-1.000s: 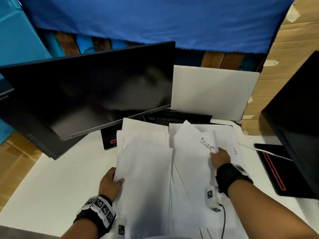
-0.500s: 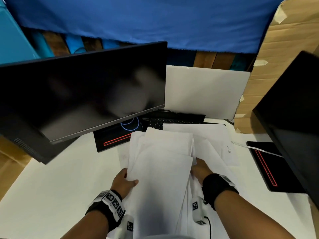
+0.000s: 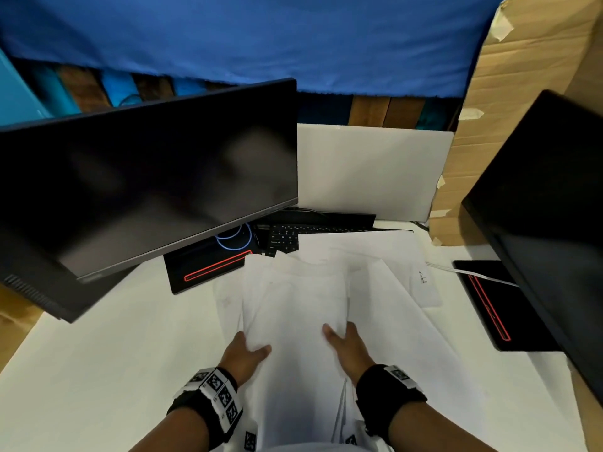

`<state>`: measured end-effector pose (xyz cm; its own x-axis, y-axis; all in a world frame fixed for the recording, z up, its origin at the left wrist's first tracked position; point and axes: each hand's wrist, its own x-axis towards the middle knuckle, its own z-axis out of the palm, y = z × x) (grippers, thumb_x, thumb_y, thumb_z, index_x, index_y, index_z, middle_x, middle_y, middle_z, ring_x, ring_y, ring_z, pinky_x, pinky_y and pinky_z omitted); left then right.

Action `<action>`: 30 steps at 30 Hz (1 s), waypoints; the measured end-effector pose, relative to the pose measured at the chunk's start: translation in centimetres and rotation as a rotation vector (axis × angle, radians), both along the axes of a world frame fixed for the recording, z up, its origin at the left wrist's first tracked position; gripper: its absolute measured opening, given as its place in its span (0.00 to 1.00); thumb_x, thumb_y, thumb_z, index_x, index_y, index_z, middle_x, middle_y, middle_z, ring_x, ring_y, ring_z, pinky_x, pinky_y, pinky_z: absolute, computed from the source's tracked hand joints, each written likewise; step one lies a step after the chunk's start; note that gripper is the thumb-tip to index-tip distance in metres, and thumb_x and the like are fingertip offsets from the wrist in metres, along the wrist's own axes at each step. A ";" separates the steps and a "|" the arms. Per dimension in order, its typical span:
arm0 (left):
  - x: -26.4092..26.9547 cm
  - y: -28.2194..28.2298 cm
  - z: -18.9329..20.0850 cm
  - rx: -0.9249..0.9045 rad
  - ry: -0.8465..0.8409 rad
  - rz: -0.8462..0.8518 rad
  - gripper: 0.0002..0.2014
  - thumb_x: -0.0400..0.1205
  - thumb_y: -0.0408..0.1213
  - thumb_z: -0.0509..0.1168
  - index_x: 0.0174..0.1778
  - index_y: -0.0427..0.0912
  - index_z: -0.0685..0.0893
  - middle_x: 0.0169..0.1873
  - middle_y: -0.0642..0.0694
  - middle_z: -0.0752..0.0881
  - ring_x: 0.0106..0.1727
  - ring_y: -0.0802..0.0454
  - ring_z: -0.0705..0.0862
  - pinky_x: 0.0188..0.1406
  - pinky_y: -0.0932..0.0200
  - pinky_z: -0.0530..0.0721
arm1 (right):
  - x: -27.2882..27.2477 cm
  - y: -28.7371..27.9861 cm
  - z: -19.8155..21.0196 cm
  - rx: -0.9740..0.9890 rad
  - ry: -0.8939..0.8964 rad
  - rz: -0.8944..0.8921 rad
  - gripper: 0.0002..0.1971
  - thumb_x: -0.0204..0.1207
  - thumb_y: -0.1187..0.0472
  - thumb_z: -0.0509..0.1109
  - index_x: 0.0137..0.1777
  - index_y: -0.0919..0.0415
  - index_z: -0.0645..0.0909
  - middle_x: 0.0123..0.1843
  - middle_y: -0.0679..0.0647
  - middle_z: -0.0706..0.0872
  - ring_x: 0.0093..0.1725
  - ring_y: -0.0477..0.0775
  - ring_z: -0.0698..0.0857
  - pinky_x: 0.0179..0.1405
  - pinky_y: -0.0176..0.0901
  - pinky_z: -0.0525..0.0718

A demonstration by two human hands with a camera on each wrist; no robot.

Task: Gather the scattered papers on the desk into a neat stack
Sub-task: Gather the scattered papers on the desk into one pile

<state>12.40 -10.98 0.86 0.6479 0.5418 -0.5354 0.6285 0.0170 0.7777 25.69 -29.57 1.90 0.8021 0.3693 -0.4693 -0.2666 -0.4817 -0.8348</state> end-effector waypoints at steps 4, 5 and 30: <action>-0.5 0.6 1.0 -0.123 -0.106 0.061 0.32 0.61 0.53 0.78 0.58 0.41 0.84 0.51 0.44 0.91 0.53 0.45 0.89 0.58 0.49 0.85 | 1.4 -0.4 0.7 0.101 -0.010 0.024 0.22 0.74 0.71 0.65 0.69 0.66 0.73 0.63 0.61 0.83 0.56 0.56 0.81 0.54 0.40 0.77; -0.8 0.8 1.3 -0.175 -0.138 0.077 0.28 0.62 0.48 0.80 0.56 0.41 0.86 0.50 0.44 0.92 0.52 0.45 0.90 0.57 0.48 0.86 | 1.8 -0.7 1.1 0.173 0.026 0.028 0.23 0.75 0.71 0.65 0.70 0.64 0.73 0.63 0.59 0.83 0.57 0.56 0.82 0.56 0.41 0.78; -3.6 4.3 -5.1 -0.077 -0.033 0.331 0.19 0.80 0.35 0.64 0.66 0.34 0.77 0.61 0.33 0.85 0.61 0.34 0.84 0.69 0.35 0.77 | 8.8 -12.1 0.0 -0.463 -0.256 -0.214 0.16 0.78 0.61 0.68 0.59 0.71 0.79 0.60 0.70 0.85 0.60 0.69 0.82 0.54 0.51 0.77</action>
<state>8.78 -6.64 -4.27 0.4611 0.6846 -0.5646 0.5534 0.2755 0.7860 34.49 -41.67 1.91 0.9460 -0.0117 -0.3241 -0.2152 -0.7704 -0.6002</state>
